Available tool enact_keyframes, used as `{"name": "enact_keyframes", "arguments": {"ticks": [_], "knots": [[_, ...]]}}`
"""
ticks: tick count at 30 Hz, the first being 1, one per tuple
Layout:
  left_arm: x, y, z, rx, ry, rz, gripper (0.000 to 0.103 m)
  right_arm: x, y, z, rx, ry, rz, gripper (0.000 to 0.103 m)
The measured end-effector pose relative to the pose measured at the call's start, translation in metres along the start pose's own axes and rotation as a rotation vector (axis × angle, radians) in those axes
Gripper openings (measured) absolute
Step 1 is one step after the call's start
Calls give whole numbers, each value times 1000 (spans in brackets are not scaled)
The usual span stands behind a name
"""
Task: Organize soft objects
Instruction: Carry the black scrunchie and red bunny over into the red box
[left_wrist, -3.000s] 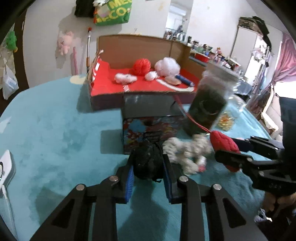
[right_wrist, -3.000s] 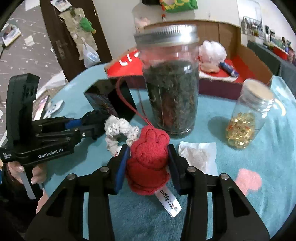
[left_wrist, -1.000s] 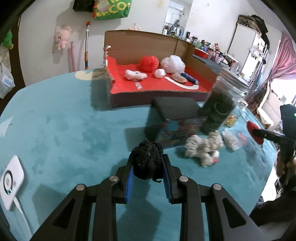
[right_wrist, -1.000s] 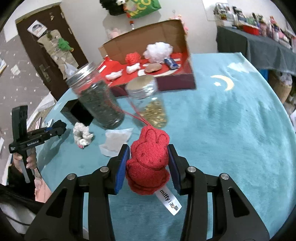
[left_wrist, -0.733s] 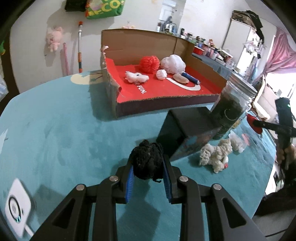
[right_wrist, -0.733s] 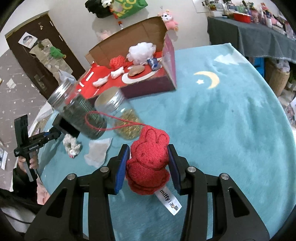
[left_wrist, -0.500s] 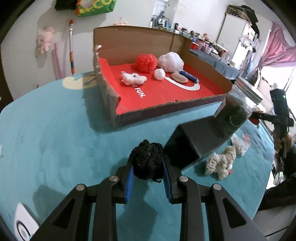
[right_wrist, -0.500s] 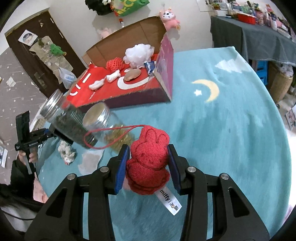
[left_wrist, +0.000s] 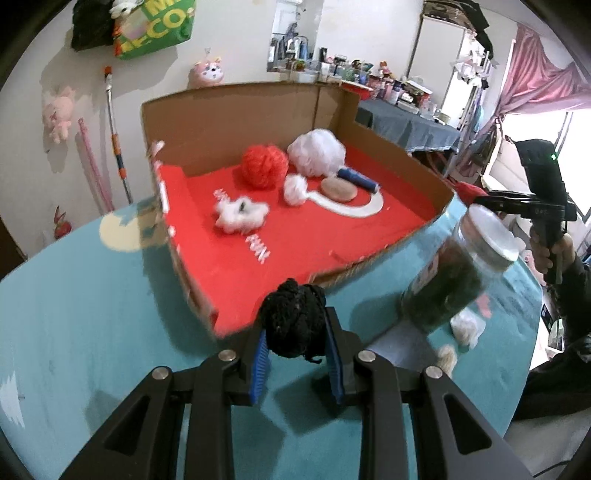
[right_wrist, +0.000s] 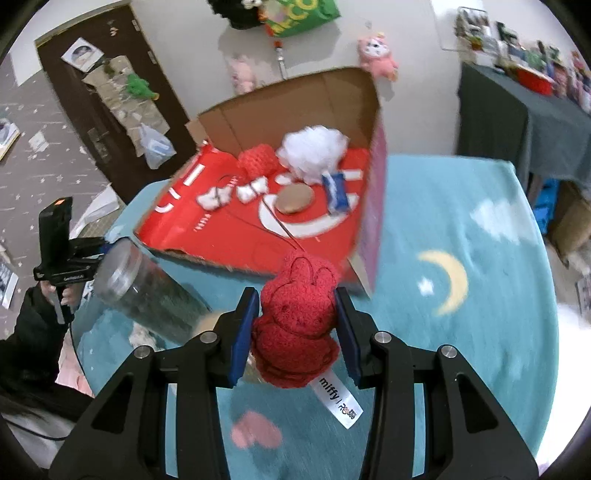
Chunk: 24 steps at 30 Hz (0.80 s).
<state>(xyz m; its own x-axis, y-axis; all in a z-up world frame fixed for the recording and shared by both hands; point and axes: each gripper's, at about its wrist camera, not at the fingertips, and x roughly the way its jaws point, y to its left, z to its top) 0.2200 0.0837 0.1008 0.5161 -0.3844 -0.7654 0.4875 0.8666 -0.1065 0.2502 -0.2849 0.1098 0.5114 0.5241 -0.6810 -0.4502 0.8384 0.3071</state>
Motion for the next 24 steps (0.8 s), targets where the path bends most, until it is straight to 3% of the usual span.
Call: {"name": "enact_keyframes", "arguments": {"ticks": [7,18,24], "knots": [[27,-6,36,-10,49,22,29,21,22,35,-89,1,-14,39],[88,1,60,-62,217,115,29,110,49,59,-306,173,-275,40],[108,9,58,-60,264,154,30,134,46,58,-357,246,-333,40]]}}
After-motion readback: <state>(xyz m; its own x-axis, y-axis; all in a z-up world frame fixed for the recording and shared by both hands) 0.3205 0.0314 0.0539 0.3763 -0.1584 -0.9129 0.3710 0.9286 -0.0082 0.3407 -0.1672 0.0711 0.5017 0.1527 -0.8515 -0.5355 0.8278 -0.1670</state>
